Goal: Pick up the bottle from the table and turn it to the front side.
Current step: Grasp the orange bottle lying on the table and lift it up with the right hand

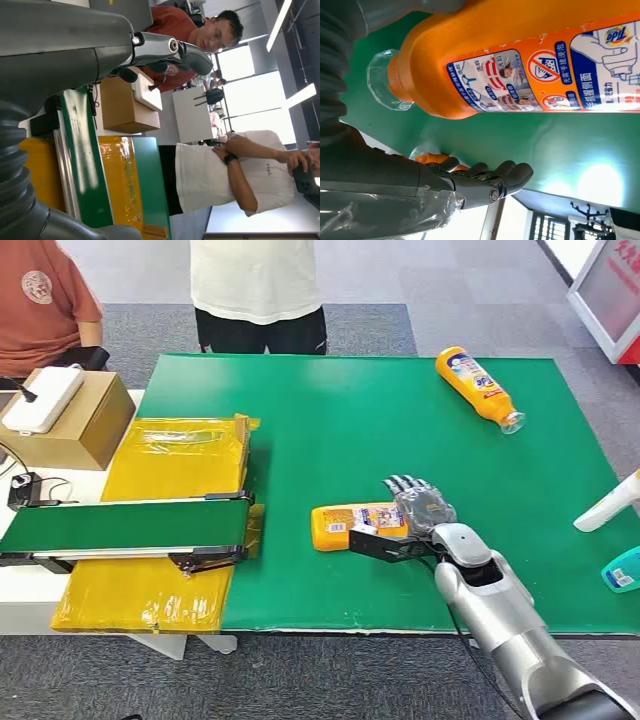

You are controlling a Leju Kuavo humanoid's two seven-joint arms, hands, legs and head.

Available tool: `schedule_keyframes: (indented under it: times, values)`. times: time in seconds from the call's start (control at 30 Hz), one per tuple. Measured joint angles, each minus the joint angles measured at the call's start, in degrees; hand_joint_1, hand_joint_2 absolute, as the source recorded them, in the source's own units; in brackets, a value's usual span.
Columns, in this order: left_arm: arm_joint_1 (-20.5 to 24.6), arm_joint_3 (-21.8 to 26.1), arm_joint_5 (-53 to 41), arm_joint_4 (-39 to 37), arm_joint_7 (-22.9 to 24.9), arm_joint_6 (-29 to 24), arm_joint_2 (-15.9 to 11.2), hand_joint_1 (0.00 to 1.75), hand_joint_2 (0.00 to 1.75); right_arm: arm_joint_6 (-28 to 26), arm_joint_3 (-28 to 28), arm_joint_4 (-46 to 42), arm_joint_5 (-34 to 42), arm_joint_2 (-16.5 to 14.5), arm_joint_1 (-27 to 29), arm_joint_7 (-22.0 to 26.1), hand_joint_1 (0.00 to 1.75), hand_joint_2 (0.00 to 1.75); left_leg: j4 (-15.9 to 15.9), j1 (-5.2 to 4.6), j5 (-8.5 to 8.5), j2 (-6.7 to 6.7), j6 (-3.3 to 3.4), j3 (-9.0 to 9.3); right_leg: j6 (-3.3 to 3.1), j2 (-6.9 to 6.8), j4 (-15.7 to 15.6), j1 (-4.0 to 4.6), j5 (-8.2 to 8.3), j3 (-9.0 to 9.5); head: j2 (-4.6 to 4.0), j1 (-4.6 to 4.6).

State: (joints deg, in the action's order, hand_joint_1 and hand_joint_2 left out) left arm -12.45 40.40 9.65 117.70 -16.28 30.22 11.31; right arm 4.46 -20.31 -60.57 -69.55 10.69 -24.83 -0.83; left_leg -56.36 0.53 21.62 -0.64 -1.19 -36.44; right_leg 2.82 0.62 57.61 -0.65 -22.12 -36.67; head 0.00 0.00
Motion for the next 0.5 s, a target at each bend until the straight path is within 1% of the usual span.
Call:
schedule_keyframes:
  times: [0.5]
  values:
    - [-0.9,-1.8,-0.1,0.5,-0.7,-0.4,-0.6,0.00,1.75,0.0,-0.7,4.8,-0.5,-0.6,-1.9,0.3,0.00,1.75,0.0,0.00,0.00,0.00,0.00,0.00,0.00,0.00,0.0,0.00,0.00,0.00,0.00,0.00]
